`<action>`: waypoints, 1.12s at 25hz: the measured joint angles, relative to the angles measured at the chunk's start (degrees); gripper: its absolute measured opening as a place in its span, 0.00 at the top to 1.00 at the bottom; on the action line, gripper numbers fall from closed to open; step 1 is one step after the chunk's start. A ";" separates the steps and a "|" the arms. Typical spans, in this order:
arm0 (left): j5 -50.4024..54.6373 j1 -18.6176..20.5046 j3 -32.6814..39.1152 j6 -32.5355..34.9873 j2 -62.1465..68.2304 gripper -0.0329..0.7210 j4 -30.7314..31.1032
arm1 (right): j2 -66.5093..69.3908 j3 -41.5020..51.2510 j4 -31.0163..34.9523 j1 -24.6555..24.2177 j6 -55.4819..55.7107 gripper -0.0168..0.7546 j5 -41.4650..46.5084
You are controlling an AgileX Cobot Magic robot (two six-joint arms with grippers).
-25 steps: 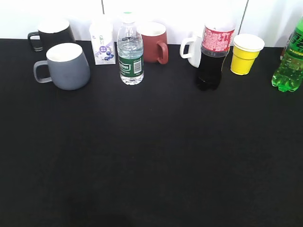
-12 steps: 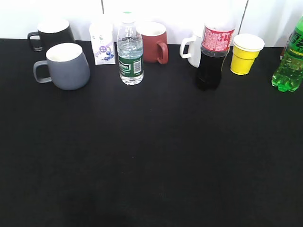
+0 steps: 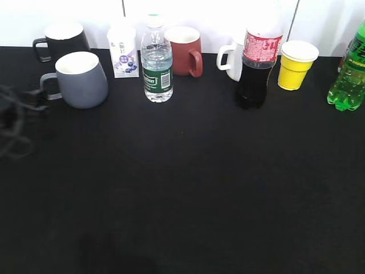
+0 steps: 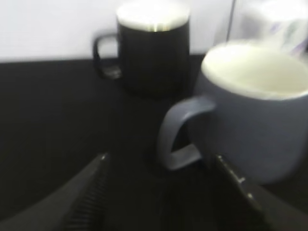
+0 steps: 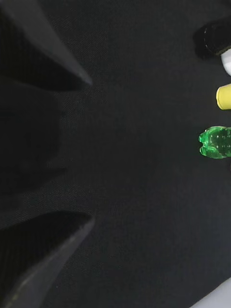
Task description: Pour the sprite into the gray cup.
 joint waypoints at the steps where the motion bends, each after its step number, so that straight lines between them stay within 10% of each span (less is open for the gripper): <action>1: 0.00 0.00 -2.66 0.00 2.69 0.32 0.00 | 0.00 0.00 0.00 0.00 0.00 0.21 0.00; 6: 0.12 0.00 -13.39 0.00 10.85 0.50 0.06 | 0.00 0.00 0.00 0.00 0.00 0.21 0.00; 10: -1.72 -0.10 -15.88 0.14 13.90 0.83 1.96 | 0.00 0.00 0.00 0.00 0.00 0.21 0.00; 20: -5.97 -0.10 1.62 0.83 -3.82 0.85 5.65 | -0.14 -0.20 0.18 0.00 0.00 0.21 -0.44; 28: -7.29 -0.16 11.61 -2.51 -16.28 0.86 13.77 | 12.36 14.98 -0.09 0.00 0.00 0.19 -50.63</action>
